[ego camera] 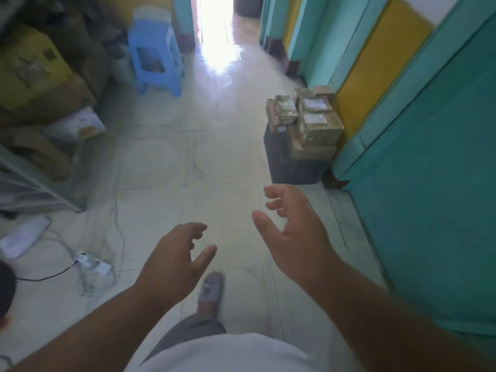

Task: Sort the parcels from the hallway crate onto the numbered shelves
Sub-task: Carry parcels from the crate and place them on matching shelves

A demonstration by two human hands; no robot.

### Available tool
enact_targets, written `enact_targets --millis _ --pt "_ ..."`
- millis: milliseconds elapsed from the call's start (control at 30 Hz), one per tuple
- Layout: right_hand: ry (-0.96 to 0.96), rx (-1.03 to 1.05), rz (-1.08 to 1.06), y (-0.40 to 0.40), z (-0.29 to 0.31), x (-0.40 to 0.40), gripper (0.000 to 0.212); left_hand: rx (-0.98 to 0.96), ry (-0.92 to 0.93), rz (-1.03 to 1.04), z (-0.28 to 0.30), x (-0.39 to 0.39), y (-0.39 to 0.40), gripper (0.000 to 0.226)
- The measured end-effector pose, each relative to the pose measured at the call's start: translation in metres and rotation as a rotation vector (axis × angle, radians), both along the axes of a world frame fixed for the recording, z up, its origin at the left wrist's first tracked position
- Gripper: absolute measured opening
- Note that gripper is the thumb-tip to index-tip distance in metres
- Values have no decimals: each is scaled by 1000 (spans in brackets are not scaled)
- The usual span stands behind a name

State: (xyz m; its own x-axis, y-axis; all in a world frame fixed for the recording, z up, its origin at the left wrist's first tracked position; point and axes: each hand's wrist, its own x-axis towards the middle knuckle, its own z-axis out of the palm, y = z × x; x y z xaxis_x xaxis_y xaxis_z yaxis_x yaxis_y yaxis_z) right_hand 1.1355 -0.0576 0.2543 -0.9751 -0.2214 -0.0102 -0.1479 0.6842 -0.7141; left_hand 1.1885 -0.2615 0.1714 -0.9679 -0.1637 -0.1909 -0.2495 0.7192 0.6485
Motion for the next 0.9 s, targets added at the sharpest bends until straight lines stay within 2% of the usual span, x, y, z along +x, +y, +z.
enact_targets --millis 200,333,433,567,733,900 --pt "28 -22 -127 -9 20 -112 42 -49 14 -140 23 -157 -23 46" --pt "52 -51 -313 16 20 -178 50 -29 19 -240 30 -254 -10 46" --pt "57 -50 -408 35 8 -241 56 14 -51 -285 15 -333 12 46" --pt "29 -17 -355 49 -1 -344 43 44 -97 -281 3 -420 23 47" --pt "21 -18 -261 21 10 -476 41 6 -115 -237 19 -512 -12 49" --pt "24 -13 -276 -21 2 -594 43 22 -111 -208 16 -624 -48 46"
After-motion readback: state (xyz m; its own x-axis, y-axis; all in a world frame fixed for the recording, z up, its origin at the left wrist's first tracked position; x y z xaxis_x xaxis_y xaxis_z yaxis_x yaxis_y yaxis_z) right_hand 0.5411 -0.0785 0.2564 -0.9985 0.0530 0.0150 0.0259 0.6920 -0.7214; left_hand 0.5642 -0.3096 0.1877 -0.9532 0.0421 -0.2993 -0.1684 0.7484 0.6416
